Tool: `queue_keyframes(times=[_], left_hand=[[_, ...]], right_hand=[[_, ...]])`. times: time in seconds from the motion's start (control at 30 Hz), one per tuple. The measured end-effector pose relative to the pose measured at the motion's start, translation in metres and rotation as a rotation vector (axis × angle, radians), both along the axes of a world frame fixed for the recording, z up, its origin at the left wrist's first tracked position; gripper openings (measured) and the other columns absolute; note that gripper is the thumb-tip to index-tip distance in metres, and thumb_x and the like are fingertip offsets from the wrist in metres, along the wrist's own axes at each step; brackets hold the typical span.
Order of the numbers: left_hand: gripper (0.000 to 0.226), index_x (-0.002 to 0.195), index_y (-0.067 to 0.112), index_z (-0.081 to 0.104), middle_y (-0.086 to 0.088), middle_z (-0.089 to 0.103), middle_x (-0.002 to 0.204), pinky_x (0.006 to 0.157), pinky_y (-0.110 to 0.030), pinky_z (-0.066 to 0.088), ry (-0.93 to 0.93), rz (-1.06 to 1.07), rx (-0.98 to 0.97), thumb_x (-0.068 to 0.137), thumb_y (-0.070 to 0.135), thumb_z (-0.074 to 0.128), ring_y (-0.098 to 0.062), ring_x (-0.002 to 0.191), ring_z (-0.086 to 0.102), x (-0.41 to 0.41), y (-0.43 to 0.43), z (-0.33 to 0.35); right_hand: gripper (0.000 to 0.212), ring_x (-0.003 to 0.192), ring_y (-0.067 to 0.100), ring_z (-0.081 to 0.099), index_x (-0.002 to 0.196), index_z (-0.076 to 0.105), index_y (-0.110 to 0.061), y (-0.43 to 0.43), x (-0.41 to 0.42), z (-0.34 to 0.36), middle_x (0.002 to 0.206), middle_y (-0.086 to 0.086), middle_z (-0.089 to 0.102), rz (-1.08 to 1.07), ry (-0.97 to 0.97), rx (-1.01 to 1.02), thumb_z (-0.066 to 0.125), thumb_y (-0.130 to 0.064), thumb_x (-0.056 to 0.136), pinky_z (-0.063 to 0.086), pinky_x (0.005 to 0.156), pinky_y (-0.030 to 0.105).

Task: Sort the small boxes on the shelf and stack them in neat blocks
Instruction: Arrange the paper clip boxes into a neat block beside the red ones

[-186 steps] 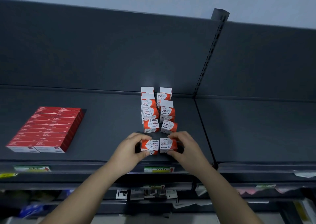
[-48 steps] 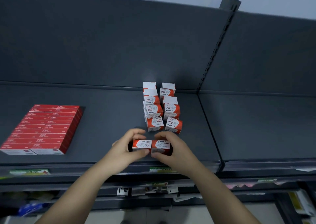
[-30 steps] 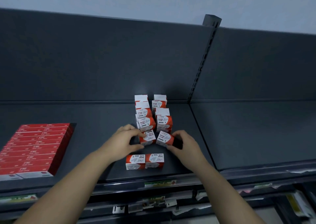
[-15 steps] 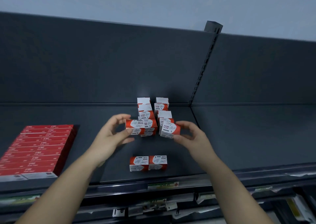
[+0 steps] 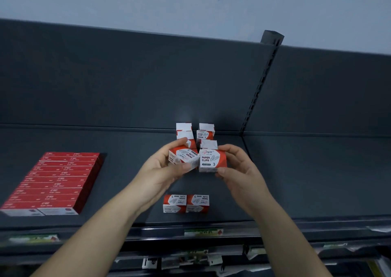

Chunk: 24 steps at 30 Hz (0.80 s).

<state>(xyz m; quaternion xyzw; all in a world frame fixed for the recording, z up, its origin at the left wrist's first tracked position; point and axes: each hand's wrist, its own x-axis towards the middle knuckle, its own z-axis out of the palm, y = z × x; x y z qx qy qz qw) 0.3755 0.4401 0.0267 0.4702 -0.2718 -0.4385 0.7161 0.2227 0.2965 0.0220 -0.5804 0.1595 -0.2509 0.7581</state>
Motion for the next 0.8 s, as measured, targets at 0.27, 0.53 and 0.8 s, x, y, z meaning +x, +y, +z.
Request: queue_keyframes(times=[0.27,0.53,0.8], left_hand=[[0.072,0.144,0.023,0.041,-0.01,0.067,0.124,0.098,-0.031,0.051,-0.039,-0.002,0.051,0.082,-0.011,0.059,-0.025,0.115,0.064,-0.016,-0.012,0.013],[0.072,0.136,0.014,0.05,-0.01,0.069,0.113,0.072,-0.02,0.054,-0.023,0.003,0.056,0.067,-0.004,0.062,-0.018,0.092,0.065,-0.027,-0.026,0.009],[0.058,0.127,0.009,0.062,-0.011,0.07,0.113,0.077,-0.021,0.053,-0.106,-0.05,0.129,0.07,0.002,0.058,-0.016,0.092,0.064,-0.043,-0.026,0.009]], right_hand=[[0.046,0.102,0.022,0.062,0.118,0.058,-0.012,-0.01,-0.016,0.003,0.116,0.011,0.067,0.028,-0.03,0.011,0.063,0.002,0.075,0.052,0.081,0.027],[0.046,0.101,0.021,0.062,0.116,0.06,-0.014,-0.031,-0.042,0.007,0.113,0.009,0.067,0.003,-0.035,0.016,0.062,0.003,0.072,0.052,0.082,0.028],[0.046,0.101,0.018,0.063,0.109,0.066,-0.024,-0.044,-0.057,0.009,0.114,0.007,0.068,0.021,-0.003,-0.067,0.063,0.001,0.071,0.05,0.086,0.03]])
